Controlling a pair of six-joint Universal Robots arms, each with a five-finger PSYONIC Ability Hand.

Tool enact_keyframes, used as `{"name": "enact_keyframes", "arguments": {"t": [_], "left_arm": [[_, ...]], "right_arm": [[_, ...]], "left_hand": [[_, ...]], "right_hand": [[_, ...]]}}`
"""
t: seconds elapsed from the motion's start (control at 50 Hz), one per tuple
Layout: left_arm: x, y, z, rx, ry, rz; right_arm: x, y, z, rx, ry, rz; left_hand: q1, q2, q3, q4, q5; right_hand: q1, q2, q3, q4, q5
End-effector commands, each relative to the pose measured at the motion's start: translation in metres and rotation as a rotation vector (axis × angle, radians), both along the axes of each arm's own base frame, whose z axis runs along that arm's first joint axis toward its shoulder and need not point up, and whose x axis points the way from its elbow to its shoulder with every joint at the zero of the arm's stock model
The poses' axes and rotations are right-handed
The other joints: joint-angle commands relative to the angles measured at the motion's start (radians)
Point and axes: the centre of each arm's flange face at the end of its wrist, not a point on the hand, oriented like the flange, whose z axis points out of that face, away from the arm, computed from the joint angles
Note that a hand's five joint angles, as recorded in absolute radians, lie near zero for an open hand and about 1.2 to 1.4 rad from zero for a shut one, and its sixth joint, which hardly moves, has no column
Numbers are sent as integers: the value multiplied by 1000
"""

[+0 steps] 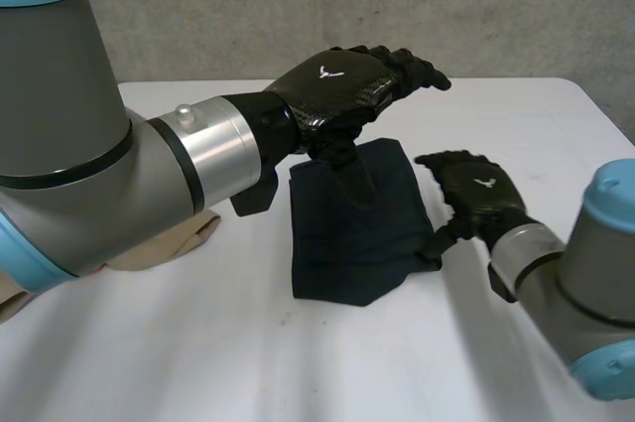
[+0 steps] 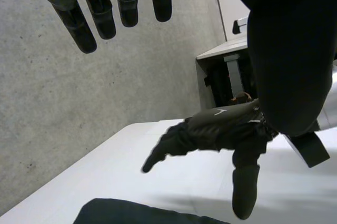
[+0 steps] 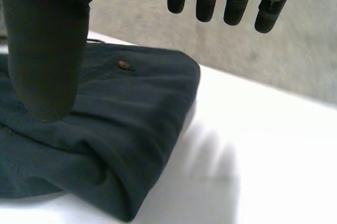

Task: Fold the laundry.

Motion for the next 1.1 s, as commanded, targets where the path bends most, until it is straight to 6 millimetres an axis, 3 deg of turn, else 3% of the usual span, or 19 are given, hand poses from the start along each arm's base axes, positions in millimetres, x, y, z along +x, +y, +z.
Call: {"name": "enact_keyframes", "arguments": {"t": [0.02, 0.12, 0.52, 0.56, 0.6, 0.62, 0.66, 0.82, 0.9, 0.98, 1.1], "left_arm": [[0, -3, 1, -2, 6, 2], [-1, -1, 1, -3, 7, -3], [-2, -2, -1, 3, 9, -1], [-2, -2, -1, 4, 9, -4], [-2, -1, -2, 5, 8, -8], [-3, 0, -2, 5, 8, -10], [-3, 0, -2, 5, 8, -10], [-7, 3, 1, -4, 15, -27], [-11, 7, 3, -10, 21, -39], [-12, 8, 2, -8, 20, -42], [-13, 8, 2, -7, 19, -42]], "right_arm": [[-14, -2, -24, 236, -148, 43], [-7, 1, -38, 226, -127, 80], [20, -24, -66, 149, -29, 65], [21, -25, -67, 145, -22, 63], [20, -29, -67, 131, -21, 49], [19, -30, -66, 127, -24, 44], [17, -38, -61, 84, -42, 19], [-16, -87, -35, -58, -144, -150], [-35, -122, -30, -95, -170, -220], [-72, -176, -26, -125, -191, -349], [-132, -234, -24, -152, -212, -553]], "left_hand": [[-25, -30, -34, -26, -48], [-25, -30, -34, -26, -48], [-25, -30, -34, -26, -48], [-25, -30, -34, -26, -48], [-25, -30, -34, -26, -48], [-25, -30, -34, -26, -48], [-25, -30, -34, -26, -48], [-25, -30, -34, -26, -48], [-25, -30, -34, -26, -48], [-25, -30, -34, -26, -48], [-25, -30, -34, -26, -48]], "right_hand": [[-51, -33, -31, -31, -49], [-51, -33, -31, -31, -49], [-42, -25, -23, -23, -41], [75, 93, 94, 94, 76], [928, 946, 948, 948, 930], [1148, 1166, 1167, 1167, 1149], [1171, 1189, 1190, 1190, 1172], [1171, 1189, 1190, 1190, 1172], [1171, 1189, 1190, 1190, 1172], [1171, 1189, 1190, 1190, 1172], [1171, 1189, 1190, 1190, 1172]]}}
